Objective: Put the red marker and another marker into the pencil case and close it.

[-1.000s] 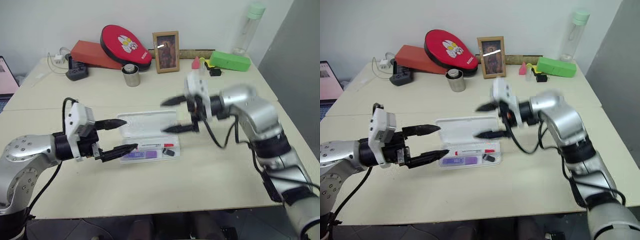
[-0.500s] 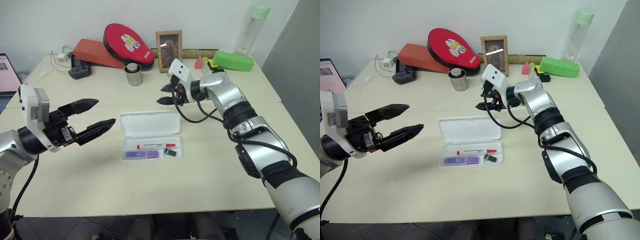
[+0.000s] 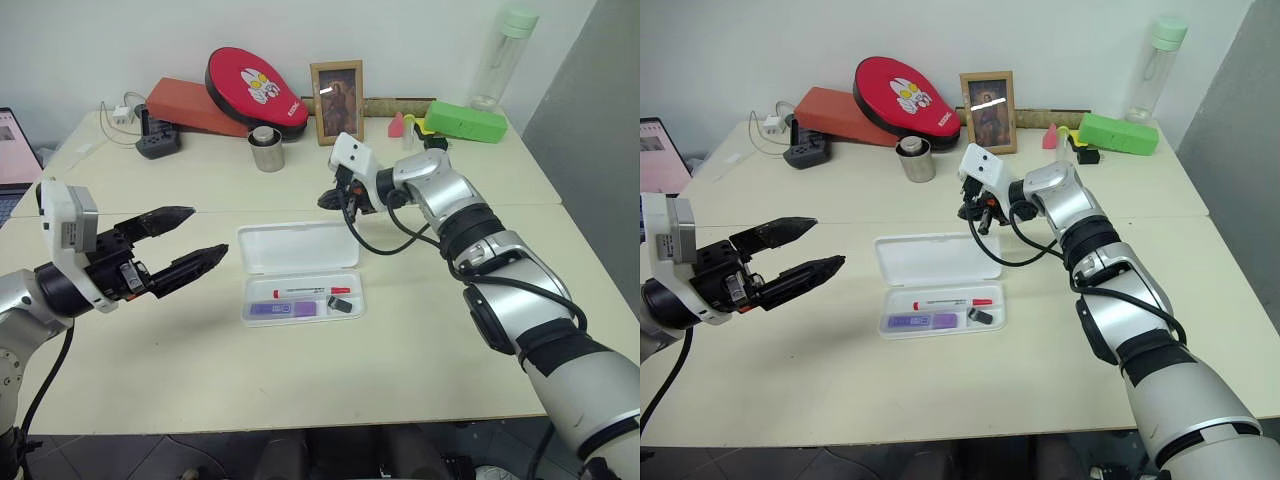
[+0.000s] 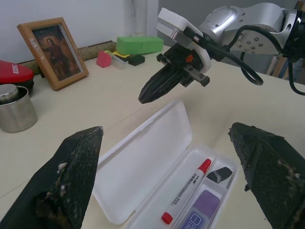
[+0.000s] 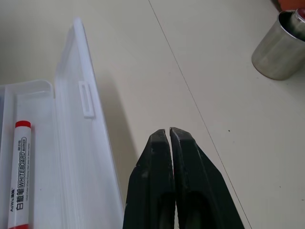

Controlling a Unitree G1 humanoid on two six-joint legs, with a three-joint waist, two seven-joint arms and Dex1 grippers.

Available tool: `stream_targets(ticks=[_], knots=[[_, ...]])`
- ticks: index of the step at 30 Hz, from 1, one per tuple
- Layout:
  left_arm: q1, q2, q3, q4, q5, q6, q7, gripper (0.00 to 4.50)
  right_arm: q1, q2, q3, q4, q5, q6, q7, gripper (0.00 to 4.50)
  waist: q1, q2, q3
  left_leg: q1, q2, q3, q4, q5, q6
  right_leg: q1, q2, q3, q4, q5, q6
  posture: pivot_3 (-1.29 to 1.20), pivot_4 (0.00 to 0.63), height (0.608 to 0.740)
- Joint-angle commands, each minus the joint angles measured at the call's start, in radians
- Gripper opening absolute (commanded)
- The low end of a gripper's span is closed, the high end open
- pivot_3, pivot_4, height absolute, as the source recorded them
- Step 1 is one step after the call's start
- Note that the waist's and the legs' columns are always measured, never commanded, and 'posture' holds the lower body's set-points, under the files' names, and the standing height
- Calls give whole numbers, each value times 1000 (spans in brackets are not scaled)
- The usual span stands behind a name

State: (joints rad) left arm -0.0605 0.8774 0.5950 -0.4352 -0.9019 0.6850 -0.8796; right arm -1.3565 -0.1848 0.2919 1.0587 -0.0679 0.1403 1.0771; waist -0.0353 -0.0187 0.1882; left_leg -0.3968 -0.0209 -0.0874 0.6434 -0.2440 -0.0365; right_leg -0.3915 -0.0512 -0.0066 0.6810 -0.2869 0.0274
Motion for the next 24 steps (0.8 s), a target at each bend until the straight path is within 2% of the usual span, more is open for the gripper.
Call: stream_targets(ticks=[1,8,11,18,24], knots=[[-13,0,32,-6,-18,-25,4,4500,-4,1,7,-37,-20,-27,44,69,0,0,0,0,0,0,0,0,0,0,0,0,0,0,0,0,150,740],[-19,2,17,-5,-16,-27,-3,4500,46,-15,17,-116,-27,-31,140,69,0,0,0,0,0,0,0,0,0,0,0,0,0,0,0,0,150,740],[-25,9,12,-4,-20,-27,-15,4500,102,-39,31,-239,1,6,244,69,1,0,0,0,0,0,0,0,0,0,0,0,0,0,0,0,150,740],[21,60,-34,-41,7,-24,-121,4500,264,-98,63,-577,27,95,327,69,2,0,0,0,0,-1,0,0,0,0,-1,-1,0,0,0,0,150,740],[43,104,-93,-49,25,-25,-194,4500,417,-153,143,-828,-7,164,310,69,3,0,0,0,0,-2,0,0,0,1,-1,-1,0,0,0,0,150,740]])
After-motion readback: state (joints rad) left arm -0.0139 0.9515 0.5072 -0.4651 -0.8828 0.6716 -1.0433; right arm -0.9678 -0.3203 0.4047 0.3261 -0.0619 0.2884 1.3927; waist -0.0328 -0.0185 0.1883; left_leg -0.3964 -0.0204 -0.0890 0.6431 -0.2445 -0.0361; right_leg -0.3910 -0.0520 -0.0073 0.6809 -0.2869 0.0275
